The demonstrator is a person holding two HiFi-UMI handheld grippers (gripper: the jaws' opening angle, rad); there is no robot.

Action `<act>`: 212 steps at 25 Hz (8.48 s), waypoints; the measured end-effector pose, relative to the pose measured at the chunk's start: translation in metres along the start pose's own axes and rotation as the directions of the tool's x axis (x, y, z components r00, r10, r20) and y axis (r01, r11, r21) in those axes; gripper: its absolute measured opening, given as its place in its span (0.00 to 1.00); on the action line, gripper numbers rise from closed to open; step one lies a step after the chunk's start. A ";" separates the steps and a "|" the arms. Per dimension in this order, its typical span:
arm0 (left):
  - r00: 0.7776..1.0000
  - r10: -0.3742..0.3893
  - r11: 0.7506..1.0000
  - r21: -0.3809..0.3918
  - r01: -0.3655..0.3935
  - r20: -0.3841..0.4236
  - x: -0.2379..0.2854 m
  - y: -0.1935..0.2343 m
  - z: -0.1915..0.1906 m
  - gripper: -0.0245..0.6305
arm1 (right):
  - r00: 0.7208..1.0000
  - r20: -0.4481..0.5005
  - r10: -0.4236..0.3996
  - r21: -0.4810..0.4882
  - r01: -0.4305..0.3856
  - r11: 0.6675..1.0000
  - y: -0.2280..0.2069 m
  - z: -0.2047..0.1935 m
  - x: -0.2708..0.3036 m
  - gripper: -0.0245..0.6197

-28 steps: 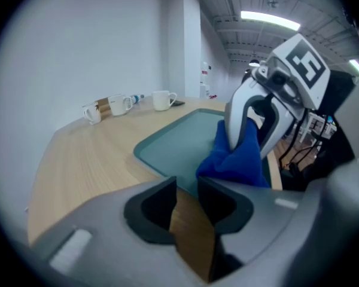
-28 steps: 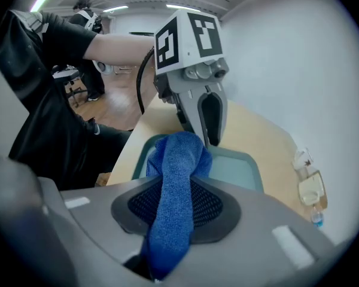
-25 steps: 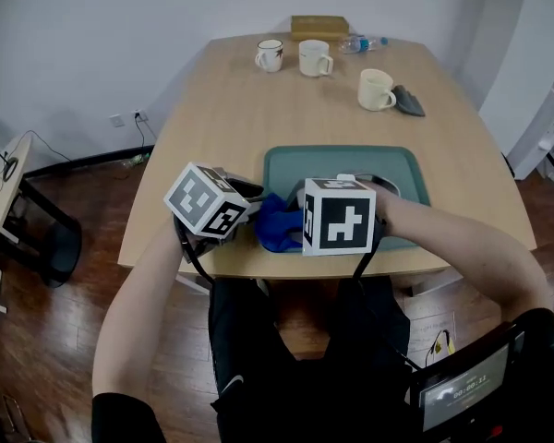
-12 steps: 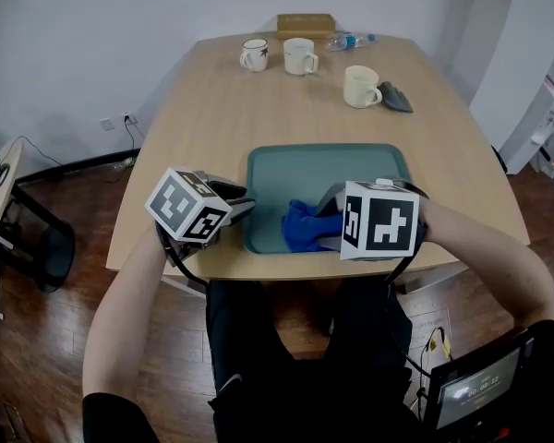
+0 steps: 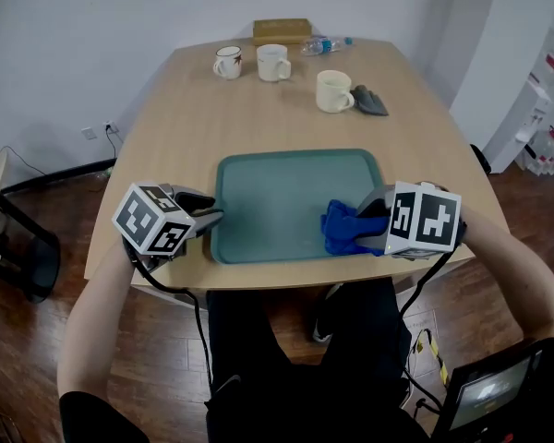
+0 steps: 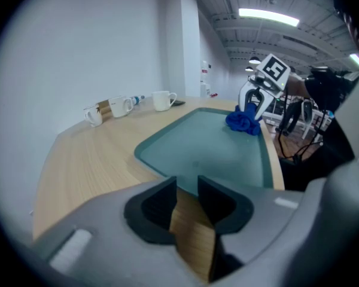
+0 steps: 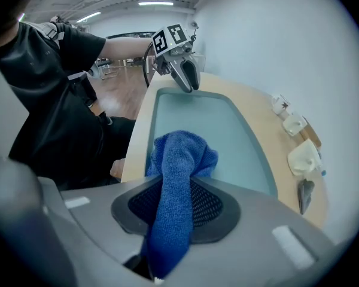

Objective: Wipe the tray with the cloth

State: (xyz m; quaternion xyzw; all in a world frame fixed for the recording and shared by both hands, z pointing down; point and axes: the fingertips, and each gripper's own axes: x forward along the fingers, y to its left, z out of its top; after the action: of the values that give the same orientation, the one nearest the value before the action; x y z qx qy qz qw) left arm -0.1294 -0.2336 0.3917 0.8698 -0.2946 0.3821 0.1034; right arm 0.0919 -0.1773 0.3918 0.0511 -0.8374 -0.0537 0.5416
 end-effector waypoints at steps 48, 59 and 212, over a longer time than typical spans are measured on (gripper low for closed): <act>0.997 -0.047 0.999 -0.018 0.048 0.054 0.000 -0.005 0.006 0.22 | 0.999 0.041 -0.027 -0.137 0.032 0.990 -0.107 0.052 0.037 0.21; 0.998 -0.036 0.999 -0.018 0.037 0.046 0.001 -0.003 0.004 0.22 | 0.992 0.033 -0.118 -0.090 0.121 0.989 -0.162 0.055 0.050 0.22; 0.999 -0.018 0.985 0.171 0.022 -0.027 0.008 -0.023 0.046 0.20 | 0.949 -0.134 -0.286 0.495 0.314 0.810 -0.128 -0.185 -0.077 0.23</act>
State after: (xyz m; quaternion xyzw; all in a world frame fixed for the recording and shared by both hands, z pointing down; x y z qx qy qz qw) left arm -0.0838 -0.2369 0.3674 0.8735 -0.2507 0.4158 0.0357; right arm 0.2953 -0.2992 0.3794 0.3253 -0.7880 0.0863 0.5156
